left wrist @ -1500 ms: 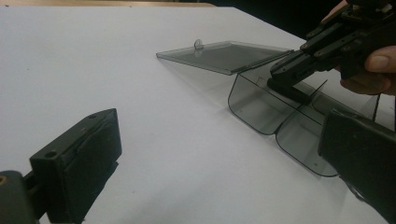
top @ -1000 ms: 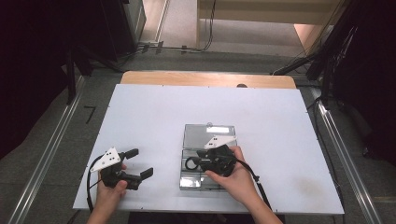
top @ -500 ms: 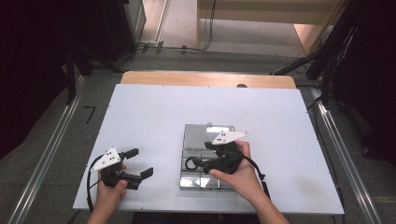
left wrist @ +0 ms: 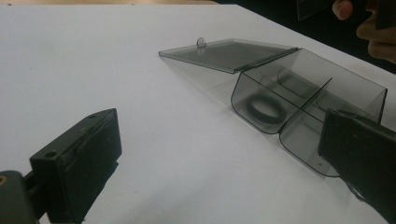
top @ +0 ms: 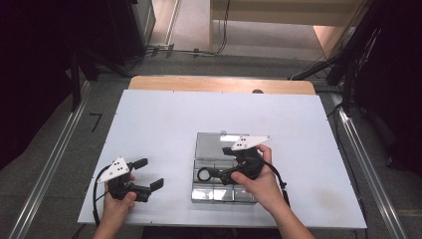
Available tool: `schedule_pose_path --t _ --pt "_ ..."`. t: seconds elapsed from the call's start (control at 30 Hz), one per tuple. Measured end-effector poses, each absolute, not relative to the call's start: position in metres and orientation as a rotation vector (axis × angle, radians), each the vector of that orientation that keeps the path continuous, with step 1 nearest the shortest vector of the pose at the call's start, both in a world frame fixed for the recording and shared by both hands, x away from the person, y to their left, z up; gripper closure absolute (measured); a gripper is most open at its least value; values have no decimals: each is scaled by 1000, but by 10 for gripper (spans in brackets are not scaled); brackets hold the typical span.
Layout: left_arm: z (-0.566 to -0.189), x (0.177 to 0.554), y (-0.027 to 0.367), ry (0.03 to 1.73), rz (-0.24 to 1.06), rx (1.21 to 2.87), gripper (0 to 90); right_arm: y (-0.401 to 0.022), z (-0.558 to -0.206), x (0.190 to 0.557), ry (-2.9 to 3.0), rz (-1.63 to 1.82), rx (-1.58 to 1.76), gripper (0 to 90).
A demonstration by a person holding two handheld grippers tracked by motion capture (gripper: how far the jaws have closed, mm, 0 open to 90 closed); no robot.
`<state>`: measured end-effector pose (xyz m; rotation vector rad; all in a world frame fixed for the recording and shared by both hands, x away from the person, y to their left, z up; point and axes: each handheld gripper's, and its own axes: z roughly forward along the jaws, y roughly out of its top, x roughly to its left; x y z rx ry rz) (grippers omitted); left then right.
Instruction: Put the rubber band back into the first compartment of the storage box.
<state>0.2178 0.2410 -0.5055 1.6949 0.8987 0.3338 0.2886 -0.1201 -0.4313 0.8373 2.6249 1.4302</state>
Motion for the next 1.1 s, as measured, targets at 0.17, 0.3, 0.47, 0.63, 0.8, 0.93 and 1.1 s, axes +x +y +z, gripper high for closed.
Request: schedule_pose_path --t 0.17,0.3,0.47,0.63,0.8,0.93,1.1 --pt "-505 218 241 902 335 1694 1 -127 -429 291 2616 1457 843 73" --pt "-506 218 241 903 337 1694 2 -132 -427 292 2609 1469 836 71" --pt "-505 218 242 906 338 1687 2 -141 -423 295 2588 1495 861 53" --pt "-505 218 242 906 337 1690 1 -153 -419 300 2558 1532 890 4" --pt "-505 218 241 906 337 1695 2 -165 -418 303 2530 1529 905 0" --pt "-505 217 241 904 338 1693 1 -174 -416 306 2513 1528 923 0" --pt "-505 217 242 902 335 1693 2 -182 -418 310 2488 1534 944 0"
